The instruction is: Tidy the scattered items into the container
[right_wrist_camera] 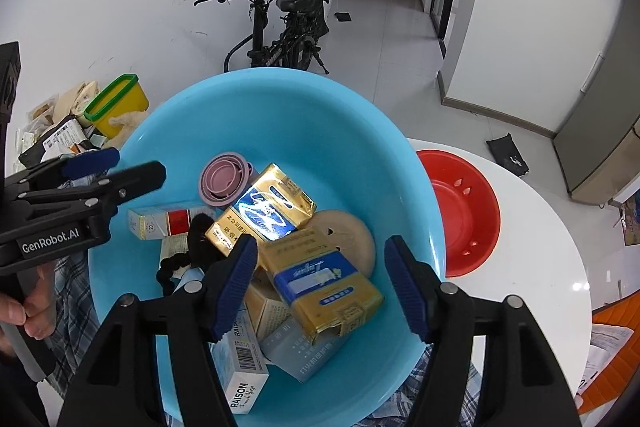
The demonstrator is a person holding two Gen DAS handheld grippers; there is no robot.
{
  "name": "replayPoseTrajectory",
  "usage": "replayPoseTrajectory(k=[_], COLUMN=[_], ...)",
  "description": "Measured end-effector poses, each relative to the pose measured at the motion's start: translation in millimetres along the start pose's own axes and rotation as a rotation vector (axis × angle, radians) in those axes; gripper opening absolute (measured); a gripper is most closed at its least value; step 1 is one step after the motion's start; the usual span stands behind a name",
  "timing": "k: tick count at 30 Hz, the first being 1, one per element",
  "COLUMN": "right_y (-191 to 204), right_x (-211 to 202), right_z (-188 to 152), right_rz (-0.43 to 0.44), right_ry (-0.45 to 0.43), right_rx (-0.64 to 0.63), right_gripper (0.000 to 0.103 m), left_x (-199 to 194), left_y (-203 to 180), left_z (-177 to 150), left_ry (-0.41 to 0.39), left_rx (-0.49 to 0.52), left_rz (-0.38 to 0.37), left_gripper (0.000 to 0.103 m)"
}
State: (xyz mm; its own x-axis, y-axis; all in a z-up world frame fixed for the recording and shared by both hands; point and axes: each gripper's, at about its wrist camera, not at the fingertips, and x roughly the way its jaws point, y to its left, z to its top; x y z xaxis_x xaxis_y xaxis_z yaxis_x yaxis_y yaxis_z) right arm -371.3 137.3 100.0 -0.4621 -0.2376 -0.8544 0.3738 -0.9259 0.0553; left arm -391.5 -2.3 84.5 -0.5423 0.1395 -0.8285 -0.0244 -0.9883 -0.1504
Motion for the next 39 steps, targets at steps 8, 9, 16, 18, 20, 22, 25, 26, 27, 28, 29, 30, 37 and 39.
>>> replayPoseTrajectory(k=[8, 9, 16, 18, 20, 22, 25, 26, 27, 28, 29, 30, 37, 39], right_y=[3, 4, 0, -4, -8, -13, -17, -18, -18, -18, -18, -17, -8, -6], right_x=[-16, -19, -38, -43, -46, -49, -54, -56, -58, -60, -61, -61, -73, -76], right_z=[-5, -6, -17, -18, -18, -16, -14, -14, -14, -14, -14, -14, -23, -25], right_rz=[-0.08, -0.09, -0.072, -0.057, -0.055, -0.054, -0.052, -0.052, -0.053, -0.052, -0.049, -0.045, -0.055, -0.054], right_ry=[-0.157, -0.193, -0.396, -0.43, -0.442, -0.453, -0.48, -0.489, -0.497, -0.504, -0.51, -0.515, -0.55, -0.557], right_rx=[-0.026, -0.042, -0.039, -0.009, 0.027, 0.054, 0.075, 0.078, 0.08, 0.08, 0.08, 0.078, 0.044, 0.038], right_gripper=[0.08, 0.081, 0.101, 0.103, 0.103, 0.103, 0.103, 0.103, 0.103, 0.103, 0.103, 0.103, 0.103, 0.103], left_x=[-16, -20, -52, -64, -77, -84, -85, -85, -85, -85, -86, -87, -95, -99], left_y=[-2, -1, -10, -15, -19, -22, -23, -22, -21, -19, -17, -16, -18, -20], left_z=[-7, -7, -14, -20, -29, -34, -33, -32, -32, -32, -32, -33, -42, -47], left_ry=[-0.141, -0.169, -0.397, -0.491, -0.6, -0.643, -0.625, -0.619, -0.62, -0.624, -0.626, -0.627, -0.633, -0.637], left_rx=[0.015, 0.019, 0.12, 0.166, 0.197, 0.219, 0.209, 0.196, 0.184, 0.173, 0.163, 0.159, 0.162, 0.166], left_rz=[0.006, 0.003, 0.081, 0.123, 0.135, 0.117, 0.119, 0.113, 0.11, 0.107, 0.101, 0.096, 0.094, 0.093], left_gripper=[0.089, 0.091, 0.095, 0.103, 0.103, 0.103, 0.103, 0.103, 0.103, 0.103, 0.103, 0.103, 0.103, 0.103])
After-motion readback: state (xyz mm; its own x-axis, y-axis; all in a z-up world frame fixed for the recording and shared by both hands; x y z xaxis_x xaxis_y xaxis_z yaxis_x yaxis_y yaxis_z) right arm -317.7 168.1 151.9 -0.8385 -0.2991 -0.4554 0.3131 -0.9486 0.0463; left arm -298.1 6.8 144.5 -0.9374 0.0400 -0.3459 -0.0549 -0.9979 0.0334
